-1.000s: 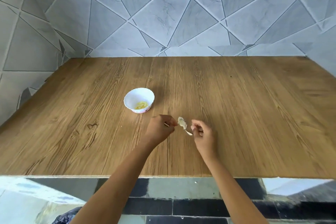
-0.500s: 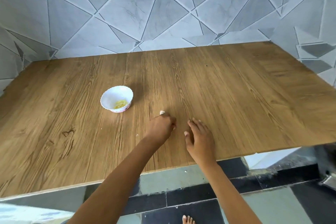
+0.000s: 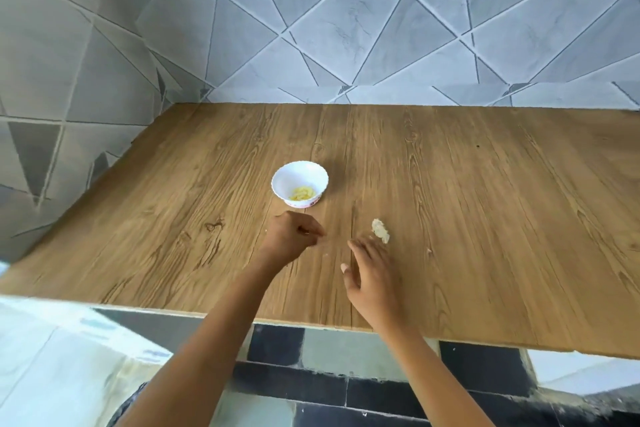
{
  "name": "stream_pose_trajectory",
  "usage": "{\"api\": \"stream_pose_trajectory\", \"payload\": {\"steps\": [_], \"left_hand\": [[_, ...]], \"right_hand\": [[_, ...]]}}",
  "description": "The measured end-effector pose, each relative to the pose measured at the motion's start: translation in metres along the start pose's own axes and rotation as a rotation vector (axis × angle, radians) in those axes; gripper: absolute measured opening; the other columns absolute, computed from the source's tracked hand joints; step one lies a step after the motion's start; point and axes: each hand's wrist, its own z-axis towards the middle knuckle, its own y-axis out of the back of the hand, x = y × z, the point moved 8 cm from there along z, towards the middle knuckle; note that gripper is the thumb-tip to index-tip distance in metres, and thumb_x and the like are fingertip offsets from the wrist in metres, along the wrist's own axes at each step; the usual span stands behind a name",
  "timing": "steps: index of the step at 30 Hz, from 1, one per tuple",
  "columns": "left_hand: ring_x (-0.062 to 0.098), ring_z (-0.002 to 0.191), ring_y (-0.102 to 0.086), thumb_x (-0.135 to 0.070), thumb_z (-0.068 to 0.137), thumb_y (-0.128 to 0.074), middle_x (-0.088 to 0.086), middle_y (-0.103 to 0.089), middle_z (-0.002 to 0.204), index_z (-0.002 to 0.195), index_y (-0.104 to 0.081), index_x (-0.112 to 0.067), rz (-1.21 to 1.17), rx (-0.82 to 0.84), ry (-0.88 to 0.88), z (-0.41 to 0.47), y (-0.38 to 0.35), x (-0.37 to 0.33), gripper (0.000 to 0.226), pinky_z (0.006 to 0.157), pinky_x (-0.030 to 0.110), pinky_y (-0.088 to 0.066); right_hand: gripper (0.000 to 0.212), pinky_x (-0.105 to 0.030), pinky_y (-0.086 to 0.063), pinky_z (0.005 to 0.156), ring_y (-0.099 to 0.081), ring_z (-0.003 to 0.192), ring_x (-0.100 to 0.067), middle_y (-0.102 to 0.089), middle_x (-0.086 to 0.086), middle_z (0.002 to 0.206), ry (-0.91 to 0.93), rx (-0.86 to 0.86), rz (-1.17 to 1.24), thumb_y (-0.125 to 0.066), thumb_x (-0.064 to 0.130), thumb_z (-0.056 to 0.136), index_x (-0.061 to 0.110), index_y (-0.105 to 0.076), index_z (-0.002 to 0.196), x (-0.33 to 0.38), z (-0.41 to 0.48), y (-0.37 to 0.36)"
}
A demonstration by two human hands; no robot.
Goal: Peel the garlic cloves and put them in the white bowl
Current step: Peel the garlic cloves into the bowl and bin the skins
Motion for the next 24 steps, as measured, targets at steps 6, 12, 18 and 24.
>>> {"api": "stream_pose_trajectory", "payload": {"steps": [6,12,18,24], "left_hand": [[0.004,0.077,-0.068,-0.007,0.080,-0.067,-0.006,-0.074,0.082,0.084,-0.076,-0.018,0.049,0.075,0.041,-0.014,-0.004,0.013,0.015,0.079,0.022,-0.052],[-0.001,0.066,-0.059,-0.011,0.076,-0.074,-0.005,-0.072,0.077,0.080,-0.075,-0.016,0.147,0.082,-0.082,-0.011,-0.017,0.005,0.007,0.067,0.016,-0.047],[0.019,0.063,-0.063,-0.009,0.080,-0.059,-0.001,-0.067,0.075,0.077,-0.069,-0.016,0.342,-0.144,-0.268,-0.030,-0.026,0.003,0.013,0.055,0.034,-0.053],[0.019,0.040,-0.051,-0.011,0.077,-0.057,-0.003,-0.053,0.064,0.073,-0.059,-0.017,0.499,-0.239,-0.457,-0.047,-0.034,-0.008,0.007,0.032,0.021,-0.038]], "right_hand": [[0.040,-0.045,-0.041,0.099,-0.056,0.120,-0.031,-0.060,-0.015,0.128,0.005,0.036,-0.063,-0.057,0.025,0.085,0.004,-0.064,0.118,0.002,0.003,-0.013],[0.041,-0.040,-0.031,0.101,-0.055,0.121,-0.031,-0.059,-0.015,0.129,0.004,0.028,-0.080,-0.069,0.021,0.082,0.004,-0.064,0.119,0.000,0.000,-0.010],[0.039,-0.044,-0.035,0.101,-0.054,0.122,-0.031,-0.058,-0.013,0.130,-0.002,0.019,-0.042,-0.055,0.028,0.089,0.005,-0.064,0.119,0.004,0.002,-0.010],[0.049,-0.051,-0.047,0.096,-0.054,0.121,-0.033,-0.059,-0.015,0.129,-0.008,0.039,-0.024,-0.037,0.034,0.088,0.004,-0.065,0.115,0.004,0.002,-0.011]]}}
